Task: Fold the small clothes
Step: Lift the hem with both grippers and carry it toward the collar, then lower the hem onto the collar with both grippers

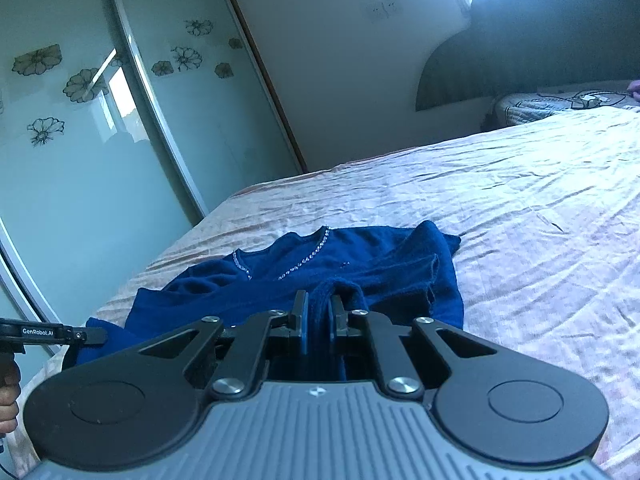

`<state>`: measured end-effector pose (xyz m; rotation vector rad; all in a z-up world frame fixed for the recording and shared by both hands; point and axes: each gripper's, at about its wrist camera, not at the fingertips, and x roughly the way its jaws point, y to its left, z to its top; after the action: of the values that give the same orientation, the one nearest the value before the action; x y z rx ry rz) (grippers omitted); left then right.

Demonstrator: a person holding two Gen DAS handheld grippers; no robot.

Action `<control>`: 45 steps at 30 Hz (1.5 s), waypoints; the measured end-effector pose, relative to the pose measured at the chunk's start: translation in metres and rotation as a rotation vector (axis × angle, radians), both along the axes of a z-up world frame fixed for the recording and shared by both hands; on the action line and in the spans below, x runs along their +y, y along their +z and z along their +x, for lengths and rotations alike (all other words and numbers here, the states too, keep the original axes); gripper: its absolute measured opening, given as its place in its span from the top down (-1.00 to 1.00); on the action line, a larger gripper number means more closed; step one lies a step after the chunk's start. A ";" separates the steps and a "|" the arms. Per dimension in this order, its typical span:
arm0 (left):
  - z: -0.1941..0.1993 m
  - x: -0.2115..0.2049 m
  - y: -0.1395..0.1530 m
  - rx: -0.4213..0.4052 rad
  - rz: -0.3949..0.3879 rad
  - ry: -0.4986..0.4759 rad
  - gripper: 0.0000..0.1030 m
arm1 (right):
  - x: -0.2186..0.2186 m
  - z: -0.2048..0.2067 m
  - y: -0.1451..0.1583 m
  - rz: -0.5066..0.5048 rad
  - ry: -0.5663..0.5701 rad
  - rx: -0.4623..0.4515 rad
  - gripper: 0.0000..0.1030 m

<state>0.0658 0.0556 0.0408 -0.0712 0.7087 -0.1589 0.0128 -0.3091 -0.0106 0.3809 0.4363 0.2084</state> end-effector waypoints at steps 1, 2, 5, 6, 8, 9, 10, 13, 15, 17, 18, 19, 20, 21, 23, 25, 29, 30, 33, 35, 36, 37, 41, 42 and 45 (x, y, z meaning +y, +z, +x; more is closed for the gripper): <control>0.001 0.000 0.000 0.000 0.004 0.000 0.77 | 0.000 0.001 0.000 0.001 -0.001 0.001 0.81; 0.001 -0.001 0.000 0.000 0.007 0.002 0.77 | -0.001 0.001 0.000 0.001 -0.001 0.002 0.81; 0.003 -0.002 -0.001 -0.003 0.019 0.005 0.77 | -0.001 0.003 -0.002 0.003 0.002 0.008 0.81; 0.003 -0.003 -0.001 -0.005 0.025 0.006 0.77 | -0.001 0.003 -0.002 0.002 0.002 0.009 0.81; 0.002 -0.005 -0.002 -0.011 0.039 0.005 0.77 | 0.000 0.003 -0.003 0.002 0.003 0.013 0.81; 0.002 -0.006 -0.002 -0.014 0.045 0.004 0.77 | 0.000 0.003 -0.004 0.002 0.003 0.014 0.81; 0.001 -0.007 -0.002 -0.017 0.051 0.003 0.77 | 0.000 0.003 -0.004 0.002 0.002 0.015 0.81; 0.000 -0.009 -0.001 -0.022 0.057 0.000 0.77 | -0.001 0.003 -0.004 0.003 0.003 0.014 0.81; 0.000 -0.008 0.000 -0.022 0.054 -0.003 0.77 | -0.001 0.003 -0.003 0.005 0.002 0.013 0.81; -0.002 -0.006 0.001 -0.025 0.045 -0.003 0.77 | -0.002 0.002 -0.003 0.010 -0.001 0.012 0.81; -0.003 -0.005 0.003 -0.027 0.033 -0.003 0.77 | -0.003 0.002 -0.002 0.014 -0.001 0.010 0.81; -0.004 -0.004 0.005 -0.029 0.020 -0.003 0.77 | -0.003 0.001 -0.002 0.017 -0.002 0.008 0.81; -0.005 -0.002 0.008 -0.032 0.008 0.000 0.77 | -0.004 0.001 -0.001 0.021 -0.004 0.005 0.81; -0.006 -0.001 0.010 -0.037 -0.004 0.004 0.77 | -0.005 0.001 0.000 0.025 -0.005 0.002 0.81; -0.007 0.000 0.016 -0.058 -0.017 0.016 0.76 | -0.007 0.001 0.003 0.037 -0.007 -0.005 0.81; -0.007 -0.003 0.022 -0.085 -0.021 0.023 0.76 | -0.009 0.003 0.005 0.050 -0.012 -0.011 0.81; 0.000 -0.009 0.028 -0.113 -0.014 0.029 0.76 | -0.011 0.011 0.008 0.059 -0.022 -0.019 0.81; 0.003 -0.011 0.028 -0.114 -0.012 0.029 0.76 | -0.011 0.012 0.009 0.060 -0.024 -0.022 0.81; 0.012 -0.011 0.030 -0.124 -0.011 0.035 0.76 | -0.012 0.019 0.013 0.062 -0.030 -0.034 0.81; 0.018 -0.012 0.034 -0.138 -0.005 0.036 0.76 | -0.012 0.025 0.016 0.056 -0.030 -0.040 0.81; 0.021 -0.012 0.035 -0.143 -0.004 0.035 0.76 | -0.011 0.028 0.017 0.050 -0.030 -0.042 0.81; 0.024 -0.013 0.037 -0.148 -0.002 0.036 0.76 | -0.011 0.031 0.019 0.043 -0.032 -0.045 0.81; 0.043 -0.017 0.041 -0.155 0.008 0.034 0.76 | -0.012 0.049 0.024 0.036 -0.042 -0.055 0.81; 0.049 -0.018 0.041 -0.153 0.011 0.035 0.76 | -0.013 0.055 0.024 0.038 -0.046 -0.055 0.81; 0.066 -0.021 0.039 -0.143 0.016 0.039 0.76 | -0.015 0.073 0.023 0.053 -0.057 -0.045 0.81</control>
<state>0.1322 0.0343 0.0796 -0.0576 0.5659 -0.1200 0.0856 -0.3239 0.0129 0.4394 0.3758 0.1733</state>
